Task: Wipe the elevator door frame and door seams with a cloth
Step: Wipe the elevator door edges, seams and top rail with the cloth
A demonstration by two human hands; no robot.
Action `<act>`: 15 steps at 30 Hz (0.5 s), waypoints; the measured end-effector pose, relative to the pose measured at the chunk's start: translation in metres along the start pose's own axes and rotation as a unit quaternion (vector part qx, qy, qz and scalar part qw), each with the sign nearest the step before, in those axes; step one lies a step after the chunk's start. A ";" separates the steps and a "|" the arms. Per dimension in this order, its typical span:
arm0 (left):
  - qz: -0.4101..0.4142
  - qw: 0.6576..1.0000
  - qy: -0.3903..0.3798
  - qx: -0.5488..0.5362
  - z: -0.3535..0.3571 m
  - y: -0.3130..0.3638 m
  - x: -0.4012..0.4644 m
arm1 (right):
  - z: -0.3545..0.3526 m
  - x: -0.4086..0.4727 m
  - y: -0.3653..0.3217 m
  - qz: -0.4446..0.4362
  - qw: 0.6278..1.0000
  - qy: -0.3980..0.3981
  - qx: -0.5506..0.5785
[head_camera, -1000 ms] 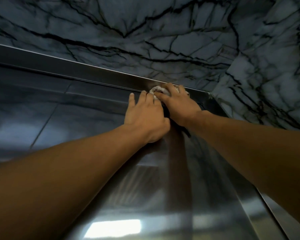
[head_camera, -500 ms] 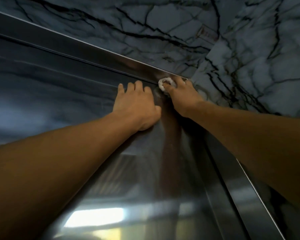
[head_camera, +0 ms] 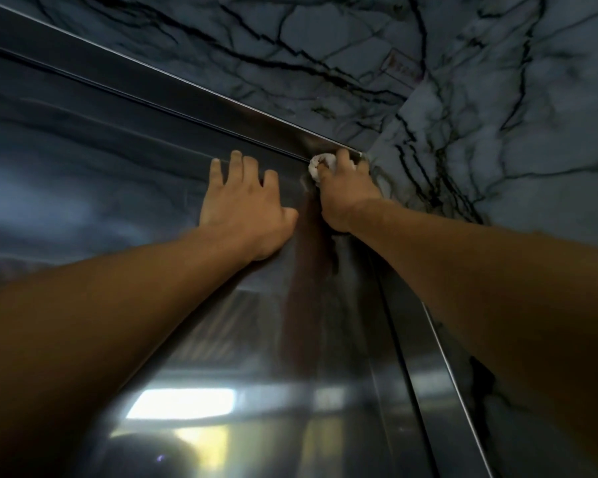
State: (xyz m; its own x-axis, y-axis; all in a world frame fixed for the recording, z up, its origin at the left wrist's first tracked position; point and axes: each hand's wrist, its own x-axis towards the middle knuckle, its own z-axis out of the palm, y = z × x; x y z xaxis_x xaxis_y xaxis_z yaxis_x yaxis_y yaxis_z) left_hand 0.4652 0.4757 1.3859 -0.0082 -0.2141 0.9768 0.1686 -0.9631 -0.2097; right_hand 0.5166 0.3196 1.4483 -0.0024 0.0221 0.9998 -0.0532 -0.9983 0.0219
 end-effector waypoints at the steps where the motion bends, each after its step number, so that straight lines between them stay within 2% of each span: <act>1: -0.002 1.000 0.001 0.001 0.000 0.000 -0.002 | -0.001 -0.004 0.000 -0.005 1.000 0.002 -0.003; 15: 0.021 1.000 -0.008 0.003 0.001 0.004 -0.039 | -0.026 -0.048 -0.001 -0.016 0.998 -0.045 -0.030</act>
State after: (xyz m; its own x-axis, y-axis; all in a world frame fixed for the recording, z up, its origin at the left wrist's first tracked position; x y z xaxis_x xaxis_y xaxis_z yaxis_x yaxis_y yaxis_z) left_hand 0.4676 0.4805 1.3470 0.0148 -0.2526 0.9675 0.1741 -0.9521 -0.2512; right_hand 0.4913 0.3207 1.4003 0.0907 0.0471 0.9948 -0.1106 -0.9922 0.0571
